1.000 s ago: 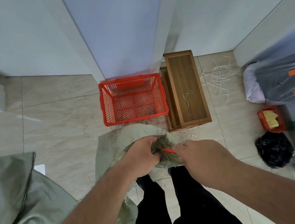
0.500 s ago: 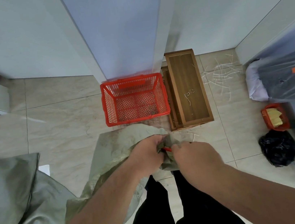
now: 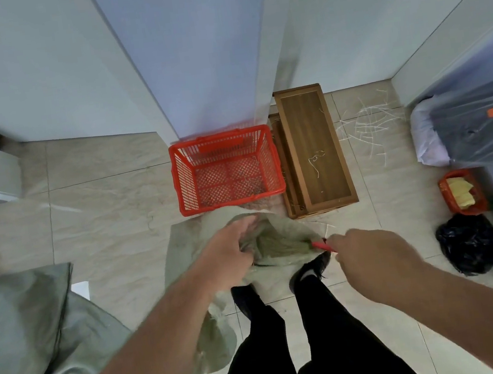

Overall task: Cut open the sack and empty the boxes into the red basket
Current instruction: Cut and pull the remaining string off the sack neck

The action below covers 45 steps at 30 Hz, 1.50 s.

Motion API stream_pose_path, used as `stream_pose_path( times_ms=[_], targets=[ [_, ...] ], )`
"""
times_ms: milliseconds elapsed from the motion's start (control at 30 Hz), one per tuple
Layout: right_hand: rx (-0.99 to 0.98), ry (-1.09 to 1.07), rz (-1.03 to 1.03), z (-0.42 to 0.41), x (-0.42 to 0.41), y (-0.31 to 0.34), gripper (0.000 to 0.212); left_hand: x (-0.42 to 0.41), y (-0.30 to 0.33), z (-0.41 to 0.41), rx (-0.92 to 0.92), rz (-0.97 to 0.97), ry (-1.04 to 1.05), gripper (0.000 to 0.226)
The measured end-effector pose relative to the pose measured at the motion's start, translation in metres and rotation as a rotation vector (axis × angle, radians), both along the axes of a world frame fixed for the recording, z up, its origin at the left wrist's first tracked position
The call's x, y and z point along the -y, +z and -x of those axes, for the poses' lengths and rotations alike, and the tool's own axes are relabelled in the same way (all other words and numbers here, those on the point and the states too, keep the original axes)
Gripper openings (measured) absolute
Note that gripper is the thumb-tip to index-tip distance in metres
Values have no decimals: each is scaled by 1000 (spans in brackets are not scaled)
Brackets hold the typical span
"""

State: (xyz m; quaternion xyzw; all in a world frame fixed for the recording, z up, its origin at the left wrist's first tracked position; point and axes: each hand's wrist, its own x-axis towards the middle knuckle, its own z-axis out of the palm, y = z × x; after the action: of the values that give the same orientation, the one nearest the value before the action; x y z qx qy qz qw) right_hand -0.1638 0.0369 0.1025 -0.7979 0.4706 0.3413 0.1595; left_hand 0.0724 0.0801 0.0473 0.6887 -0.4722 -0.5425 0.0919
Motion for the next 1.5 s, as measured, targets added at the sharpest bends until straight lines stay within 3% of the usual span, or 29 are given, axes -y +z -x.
stream_pose_path(
  times_ms=[100, 267, 367, 467, 500, 567, 633, 700, 733, 800, 867, 967, 1067, 1167, 1267, 1433, 1500],
  targets=[
    [226, -234, 20, 28, -1, 27, 13, -4, -5, -5, -76, 24, 54, 68],
    [591, -973, -107, 3, -6, 1, 34, -17, 2, -2, -75, 52, 79, 41],
    [583, -1081, -209, -23, -10, -35, 35, -29, 15, 8, -90, 29, 54, 31],
    [587, -1165, -225, -36, -7, -59, 12, -43, 27, 14, -91, 48, 43, 25],
    [613, -1175, -218, -37, -4, -59, 4, -50, 30, 14, -103, 56, 88, 23],
    [645, -1177, -200, -38, 6, -55, 10, -79, 32, 13, -36, 128, 305, 30],
    [646, -1165, -213, -38, 17, -49, 13, -119, 16, 10, 260, 173, 517, 55],
    [639, -1146, -226, -38, 24, -43, 16, -161, -17, 3, 544, -10, 501, 86],
    [627, -1138, -230, -39, 26, -42, 17, -178, -34, -2, 543, -206, 447, 91],
    [604, -1135, -224, -40, 30, -38, 17, -202, -68, -15, 391, -509, 483, 62],
    [591, -1118, -198, -39, 32, -35, 18, -219, -81, -29, 295, -527, 639, 18],
    [581, -1052, -192, -38, 34, -28, 11, -217, -73, -55, 334, -335, 955, 13],
    [539, -885, -148, -35, 39, -19, 8, -186, -42, -97, 365, -139, 1128, 20],
    [381, -548, -22, -28, 48, -12, 10, -148, -8, -135, 376, 1, 1082, 18],
    [217, -352, 152, -17, 57, -4, 13, -122, 25, -158, 432, 101, 840, 15],
    [264, -493, 237, 11, 77, 11, 13, -120, 68, -175, 405, 213, 688, 2],
    [319, -621, 188, 19, 74, 7, 9, -130, 70, -177, 381, 165, 571, 20]
  ],
)
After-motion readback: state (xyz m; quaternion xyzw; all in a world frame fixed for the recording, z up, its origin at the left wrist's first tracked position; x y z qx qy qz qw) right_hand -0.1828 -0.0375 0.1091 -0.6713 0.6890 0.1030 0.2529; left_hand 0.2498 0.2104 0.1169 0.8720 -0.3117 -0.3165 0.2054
